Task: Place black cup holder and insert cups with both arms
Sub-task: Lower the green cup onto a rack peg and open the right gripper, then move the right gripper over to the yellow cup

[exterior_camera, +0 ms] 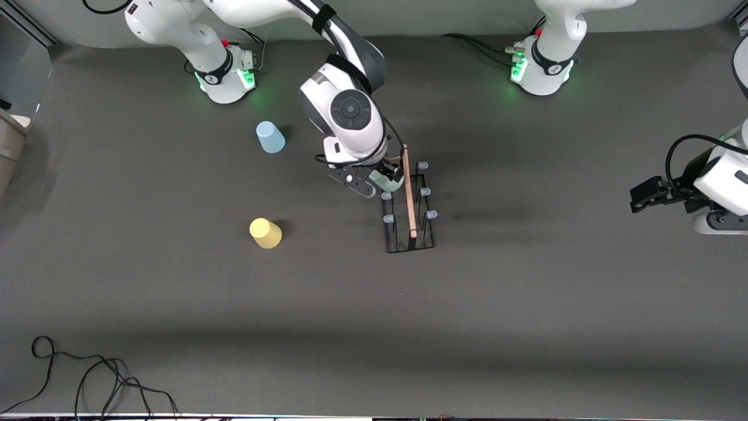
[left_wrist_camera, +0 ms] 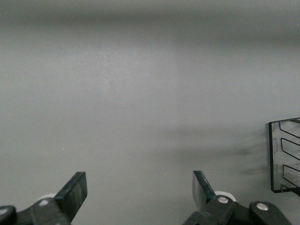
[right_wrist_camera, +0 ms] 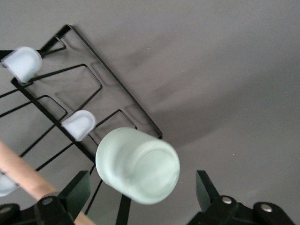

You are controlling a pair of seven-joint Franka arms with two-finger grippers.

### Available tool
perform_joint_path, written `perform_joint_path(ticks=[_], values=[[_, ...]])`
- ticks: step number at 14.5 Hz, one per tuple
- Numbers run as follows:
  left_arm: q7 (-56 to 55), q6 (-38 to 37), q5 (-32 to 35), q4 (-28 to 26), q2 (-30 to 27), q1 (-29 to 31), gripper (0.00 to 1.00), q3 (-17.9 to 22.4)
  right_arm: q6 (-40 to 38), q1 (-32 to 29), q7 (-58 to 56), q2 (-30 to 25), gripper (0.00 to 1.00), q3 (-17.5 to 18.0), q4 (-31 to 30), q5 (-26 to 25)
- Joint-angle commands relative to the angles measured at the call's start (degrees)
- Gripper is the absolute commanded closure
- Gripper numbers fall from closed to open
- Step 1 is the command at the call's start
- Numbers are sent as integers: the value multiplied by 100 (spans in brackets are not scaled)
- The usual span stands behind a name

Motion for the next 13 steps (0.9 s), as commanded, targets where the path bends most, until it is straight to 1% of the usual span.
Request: perform_joint_path(ticks=[1,3,4,5,8,10,12,13], values=[[32,-314,-59,257,-27,6,0,21,-431,-36,46,-252,0,-107,254,-114],[84,-315,-59,275,-45,15,0,21,-1045,-177,-566,-428,0,-264,473,-114],[85,-306,2,327,-19,7,0,21,-1414,-230,-987,-498,0,-422,570,-114],[59,-306,20,406,8,-20,0,13,-1765,-239,-1514,-612,0,-658,615,-114],[5,-289,-41,451,8,-11,0,13,-2233,-239,-3096,-815,0,-1405,571,-114],[14,-306,-59,433,8,-2,0,13,-2305,-239,-4151,-807,0,-1915,449,-114],[-21,-306,-59,416,8,-11,0,13,-2209,-239,-4777,-754,0,-2329,256,-132],[-21,-306,-59,416,8,-2,0,13,-2052,-230,-5049,-763,0,-2470,89,-132]])
